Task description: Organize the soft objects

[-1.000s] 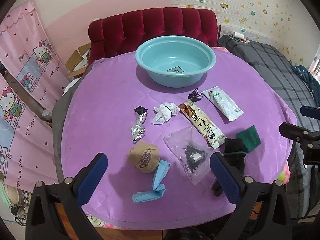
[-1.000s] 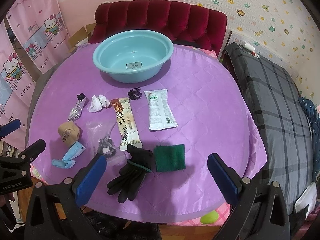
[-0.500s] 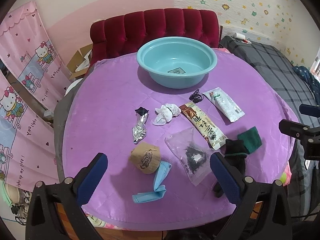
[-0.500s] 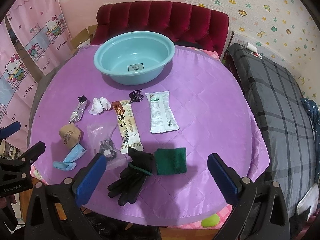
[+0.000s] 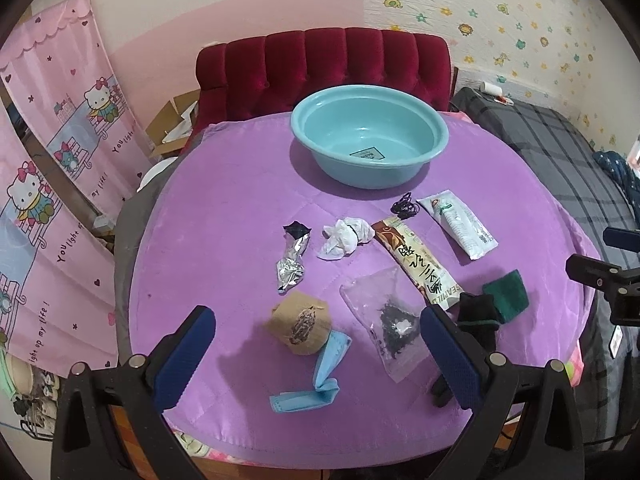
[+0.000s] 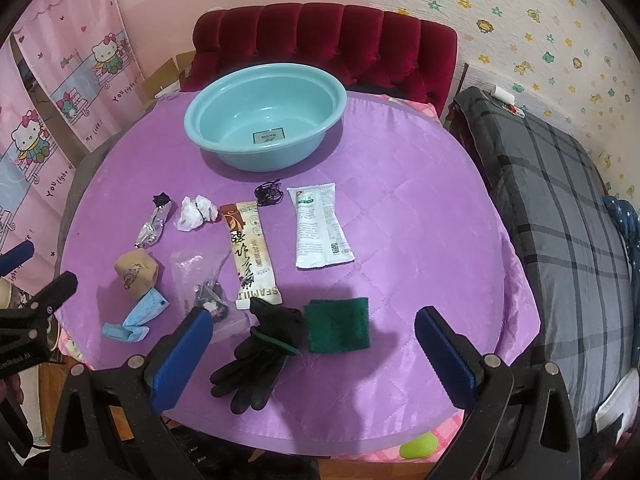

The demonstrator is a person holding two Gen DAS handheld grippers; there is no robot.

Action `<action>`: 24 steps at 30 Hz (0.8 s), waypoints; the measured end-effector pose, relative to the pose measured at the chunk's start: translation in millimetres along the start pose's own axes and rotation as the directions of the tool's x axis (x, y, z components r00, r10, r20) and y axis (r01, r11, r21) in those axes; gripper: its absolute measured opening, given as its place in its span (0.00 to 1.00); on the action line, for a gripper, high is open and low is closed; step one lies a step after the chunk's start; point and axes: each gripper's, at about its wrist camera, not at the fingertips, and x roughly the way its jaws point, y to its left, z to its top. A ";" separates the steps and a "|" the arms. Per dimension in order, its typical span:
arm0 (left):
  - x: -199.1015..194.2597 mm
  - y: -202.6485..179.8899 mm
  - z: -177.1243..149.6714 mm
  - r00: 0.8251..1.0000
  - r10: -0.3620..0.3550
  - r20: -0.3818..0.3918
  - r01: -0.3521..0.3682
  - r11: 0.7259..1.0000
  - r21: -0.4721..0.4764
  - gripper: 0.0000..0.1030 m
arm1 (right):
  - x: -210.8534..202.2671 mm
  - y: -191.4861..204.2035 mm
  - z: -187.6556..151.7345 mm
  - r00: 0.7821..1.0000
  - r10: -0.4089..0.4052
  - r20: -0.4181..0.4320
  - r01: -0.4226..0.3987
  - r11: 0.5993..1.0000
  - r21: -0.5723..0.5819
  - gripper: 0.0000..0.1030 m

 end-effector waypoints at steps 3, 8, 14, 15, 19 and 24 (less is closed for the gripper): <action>3.2 0.8 -2.3 1.000 0.024 -0.001 -0.024 1.000 0.010 1.00 | 2.9 -1.8 0.3 1.000 -0.004 -0.003 0.004 1.000 -0.001 1.00; 14.7 8.7 -12.5 1.000 0.017 -0.026 -0.017 1.000 -0.009 1.00 | 14.5 -8.3 -1.9 1.000 0.009 -0.023 -0.009 1.000 -0.002 0.99; 37.5 17.6 -33.8 0.997 0.023 -0.068 -0.022 1.000 0.016 1.00 | 49.8 -25.9 -6.2 0.996 0.033 -0.081 -0.031 0.999 0.026 0.99; 42.1 18.6 -37.6 0.997 0.026 -0.078 -0.024 1.000 0.020 1.00 | 58.2 -29.3 -7.1 0.995 0.037 -0.095 -0.034 0.999 0.033 0.99; 57.9 24.0 -52.0 0.994 0.024 -0.108 -0.022 1.000 0.014 1.00 | 83.0 -37.6 -11.2 0.991 0.030 -0.128 -0.025 0.999 0.036 0.99; 75.0 29.0 -65.2 0.990 -0.011 -0.141 0.011 1.000 -0.002 1.00 | 109.2 -42.2 -15.6 0.986 0.039 -0.161 -0.035 0.999 0.029 0.99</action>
